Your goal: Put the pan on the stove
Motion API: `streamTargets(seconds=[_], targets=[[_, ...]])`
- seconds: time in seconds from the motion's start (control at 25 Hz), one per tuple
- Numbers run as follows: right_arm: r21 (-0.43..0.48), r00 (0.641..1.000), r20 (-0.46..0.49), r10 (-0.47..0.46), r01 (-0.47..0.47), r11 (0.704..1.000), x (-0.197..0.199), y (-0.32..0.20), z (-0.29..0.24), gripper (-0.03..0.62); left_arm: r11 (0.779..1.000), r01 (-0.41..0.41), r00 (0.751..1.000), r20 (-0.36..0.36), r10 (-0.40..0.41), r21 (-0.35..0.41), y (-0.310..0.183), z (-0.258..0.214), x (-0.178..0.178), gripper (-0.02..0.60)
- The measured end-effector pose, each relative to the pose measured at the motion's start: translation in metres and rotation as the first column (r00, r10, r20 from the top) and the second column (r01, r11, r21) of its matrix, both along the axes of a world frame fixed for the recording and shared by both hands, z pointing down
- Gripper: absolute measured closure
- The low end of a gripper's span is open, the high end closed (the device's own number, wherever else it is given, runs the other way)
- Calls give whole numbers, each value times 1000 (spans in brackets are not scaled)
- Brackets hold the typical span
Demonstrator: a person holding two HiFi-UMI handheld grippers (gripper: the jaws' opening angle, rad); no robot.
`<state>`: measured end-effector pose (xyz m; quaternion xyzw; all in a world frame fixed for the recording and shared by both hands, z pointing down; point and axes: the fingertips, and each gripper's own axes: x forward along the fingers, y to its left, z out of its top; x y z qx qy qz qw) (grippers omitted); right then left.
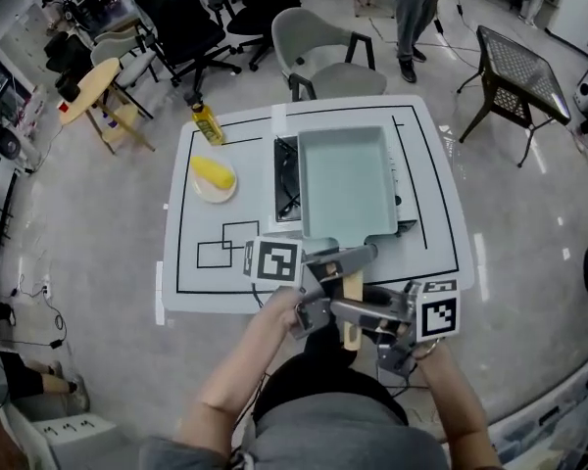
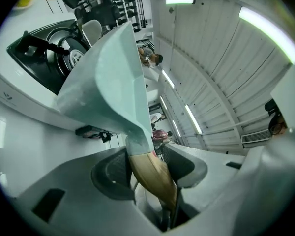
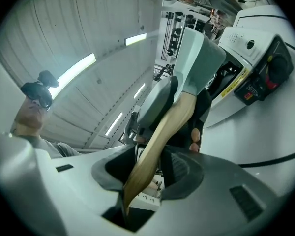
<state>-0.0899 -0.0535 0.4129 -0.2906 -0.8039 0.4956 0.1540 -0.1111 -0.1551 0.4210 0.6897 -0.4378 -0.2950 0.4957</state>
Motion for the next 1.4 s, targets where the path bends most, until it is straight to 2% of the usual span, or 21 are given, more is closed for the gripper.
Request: streamTargets(seconds=[0.24,0.64,1.4], targets=[[-15,999,-13,-42,42,999,-31,-12,4,434,999,47,999,-17,-48,-23,-11,8,-36,405],[-52,997,-40,-68,66,996,-67,-29,13,433,995,69,996,-49,-73,-69,-27,22,-73,405],[-71,994,-94,-50,43,997,-89,-37,24,430,995,51,992,-115,-61,-82,-36,37,-92,405]])
